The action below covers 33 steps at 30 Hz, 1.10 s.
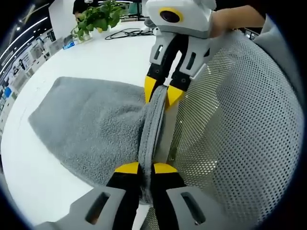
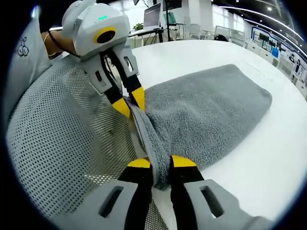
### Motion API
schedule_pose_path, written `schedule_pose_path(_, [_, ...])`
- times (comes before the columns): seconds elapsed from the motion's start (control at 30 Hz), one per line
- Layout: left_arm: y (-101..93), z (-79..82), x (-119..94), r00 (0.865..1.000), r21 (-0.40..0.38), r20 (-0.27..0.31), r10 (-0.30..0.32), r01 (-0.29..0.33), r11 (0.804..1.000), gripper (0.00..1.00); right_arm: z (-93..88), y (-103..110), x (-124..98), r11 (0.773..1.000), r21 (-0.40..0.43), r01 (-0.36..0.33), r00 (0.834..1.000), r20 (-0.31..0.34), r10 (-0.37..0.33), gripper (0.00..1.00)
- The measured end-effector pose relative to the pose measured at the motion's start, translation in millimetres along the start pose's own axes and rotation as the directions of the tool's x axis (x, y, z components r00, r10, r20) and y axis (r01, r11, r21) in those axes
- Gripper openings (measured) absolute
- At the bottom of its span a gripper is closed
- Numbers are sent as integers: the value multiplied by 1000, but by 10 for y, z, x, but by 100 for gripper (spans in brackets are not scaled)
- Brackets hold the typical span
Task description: Fold the towel on the table until its edges align and the towel forms a compact rectangular stack.
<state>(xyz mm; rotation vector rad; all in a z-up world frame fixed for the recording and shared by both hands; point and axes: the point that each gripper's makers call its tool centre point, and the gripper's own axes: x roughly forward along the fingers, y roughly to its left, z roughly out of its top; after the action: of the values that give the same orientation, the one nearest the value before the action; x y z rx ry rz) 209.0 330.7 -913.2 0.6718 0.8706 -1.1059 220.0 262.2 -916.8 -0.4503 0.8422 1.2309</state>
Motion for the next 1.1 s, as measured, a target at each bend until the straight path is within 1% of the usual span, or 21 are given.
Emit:
schedule_pose_path(0.07, [-75, -2, -12, 1000, -1, 1, 1, -1, 1000, 8, -23, 52, -9, 1000, 2, -12, 1000, -19, 12, 11])
schedule_pose_path(0.1, [-106, -7, -19, 1000, -6, 3, 0, 0, 1000, 8, -37, 68, -14, 1000, 17, -16, 1000, -23, 17, 11])
schedule_pose_path(0.13, [-124, -10, -25, 1000, -9, 4, -3, 3, 1000, 8, -42, 69, -13, 1000, 21, -18, 1000, -23, 18, 11])
schedule_pose_path(0.17, [-140, -11, -39, 1000, 6, -9, -17, 17, 1000, 8, -48, 94, -14, 999, 25, -25, 999, -20, 25, 11])
schedule_pose_path(0.27, [-151, 9, -67, 1000, 6, -17, -18, 18, 1000, 7, -47, 141, -46, 999, 28, -35, 999, -19, 35, 10])
schedule_pose_path(0.37, [-180, 52, -128, 1000, -2, 1, -28, 28, 1000, 7, -76, 167, -63, 998, 41, -48, 998, -36, 49, 10])
schedule_pose_path(0.47, [-204, 89, -201, 999, -8, 19, -43, 43, 999, 7, -58, 229, -133, 996, 45, -74, 996, -43, 76, 9])
schedule_pose_path(0.53, [-217, 106, -249, 999, -9, 22, -49, 49, 999, 7, -31, 270, -176, 994, 55, -92, 995, -38, 94, 9])
schedule_pose_path(0.63, [-219, 149, -332, 998, -18, 40, -47, 48, 999, 7, 32, 303, -262, 994, 49, -99, 994, -32, 101, 9])
schedule_pose_path(0.83, [-98, 307, -537, 995, -38, 95, -8, 11, 999, 7, 162, 275, -401, 988, 113, -103, 995, 7, 103, 9])
schedule_pose_path(0.87, [-28, 345, -563, 993, -40, 111, 29, -24, 999, 7, 188, 263, -422, 988, 115, -104, 995, 15, 103, 9])
schedule_pose_path(0.9, [52, 398, -607, 989, -58, 132, 68, -61, 996, 7, 236, 241, -456, 987, 121, -102, 995, 30, 99, 9])
schedule_pose_path(0.93, [60, 415, -628, 989, -57, 137, 64, -57, 997, 7, 275, 229, -492, 987, 126, -100, 995, 37, 96, 9])
schedule_pose_path(0.97, [111, 450, -658, 985, -60, 152, 80, -72, 996, 7, 305, 214, -517, 987, 129, -98, 995, 44, 93, 9])
schedule_pose_path(1.1, [230, 545, -763, 979, -49, 176, 107, -100, 994, 7, 453, 122, -630, 989, 125, -78, 995, 79, 68, 8])
